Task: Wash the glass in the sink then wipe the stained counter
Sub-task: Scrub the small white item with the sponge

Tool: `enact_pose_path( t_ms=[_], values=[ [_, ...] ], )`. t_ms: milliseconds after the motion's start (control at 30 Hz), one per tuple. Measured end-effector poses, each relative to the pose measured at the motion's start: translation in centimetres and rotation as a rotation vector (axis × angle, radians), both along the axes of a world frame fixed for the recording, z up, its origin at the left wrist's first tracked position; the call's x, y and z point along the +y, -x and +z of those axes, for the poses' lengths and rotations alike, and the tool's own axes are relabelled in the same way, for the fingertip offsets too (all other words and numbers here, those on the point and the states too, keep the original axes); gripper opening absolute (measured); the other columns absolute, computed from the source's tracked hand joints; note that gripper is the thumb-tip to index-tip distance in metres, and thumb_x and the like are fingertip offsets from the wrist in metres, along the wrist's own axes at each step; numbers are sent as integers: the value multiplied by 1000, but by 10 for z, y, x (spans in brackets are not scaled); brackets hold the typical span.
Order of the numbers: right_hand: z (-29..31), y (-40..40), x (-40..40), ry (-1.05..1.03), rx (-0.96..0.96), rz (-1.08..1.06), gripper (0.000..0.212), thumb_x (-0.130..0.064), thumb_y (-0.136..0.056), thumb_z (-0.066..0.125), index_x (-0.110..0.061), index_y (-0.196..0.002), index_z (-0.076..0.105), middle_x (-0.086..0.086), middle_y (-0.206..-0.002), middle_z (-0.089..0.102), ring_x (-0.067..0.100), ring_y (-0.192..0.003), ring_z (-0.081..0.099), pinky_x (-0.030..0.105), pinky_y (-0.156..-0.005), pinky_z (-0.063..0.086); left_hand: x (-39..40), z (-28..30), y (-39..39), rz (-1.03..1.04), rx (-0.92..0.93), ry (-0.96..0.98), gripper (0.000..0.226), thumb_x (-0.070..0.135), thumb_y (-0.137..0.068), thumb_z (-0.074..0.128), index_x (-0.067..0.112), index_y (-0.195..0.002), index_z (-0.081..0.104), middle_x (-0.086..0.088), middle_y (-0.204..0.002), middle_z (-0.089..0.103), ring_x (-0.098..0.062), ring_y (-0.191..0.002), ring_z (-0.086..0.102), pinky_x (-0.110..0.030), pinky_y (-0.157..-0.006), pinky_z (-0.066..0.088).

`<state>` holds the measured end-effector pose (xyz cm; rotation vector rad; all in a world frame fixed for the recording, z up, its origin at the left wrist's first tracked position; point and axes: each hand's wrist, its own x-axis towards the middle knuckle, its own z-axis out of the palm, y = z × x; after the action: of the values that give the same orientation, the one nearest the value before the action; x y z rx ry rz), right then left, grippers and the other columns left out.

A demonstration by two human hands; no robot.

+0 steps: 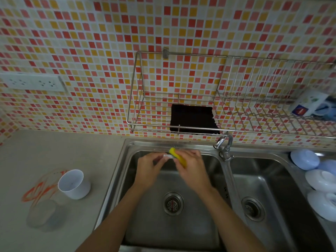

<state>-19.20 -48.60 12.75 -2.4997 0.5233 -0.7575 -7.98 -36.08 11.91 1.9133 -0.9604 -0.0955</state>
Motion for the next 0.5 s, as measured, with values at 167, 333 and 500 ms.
enact_pose_path(
  t_ms=[167, 333, 500],
  values=[
    [-15, -5, 11, -45, -22, -77, 35, -15, -90, 61, -22, -124, 63, -10, -121, 65, 14, -104, 48, 15, -88, 32, -3, -6, 12, 86, 91, 50, 16, 25, -88, 67, 23, -101, 75, 12, -88, 75, 0, -81, 68, -26, -76, 56],
    [-25, 3, 24, 11, -42, -181, 38, -7, -83, 69, -16, -119, 66, -5, -115, 68, 18, -98, 52, 23, -84, 47, -4, -6, 14, 98, 112, 44, 12, 22, -88, 67, 26, -96, 75, 11, -77, 73, -6, -72, 68, -33, -69, 57],
    [-19, 0, 24, 67, -52, -124, 37, -12, -87, 64, -19, -123, 65, -8, -120, 65, 16, -101, 49, 16, -89, 39, -2, -8, 12, 119, 235, 75, 15, 25, -89, 66, 20, -98, 76, 12, -82, 74, 1, -78, 69, -28, -76, 57]
  ],
)
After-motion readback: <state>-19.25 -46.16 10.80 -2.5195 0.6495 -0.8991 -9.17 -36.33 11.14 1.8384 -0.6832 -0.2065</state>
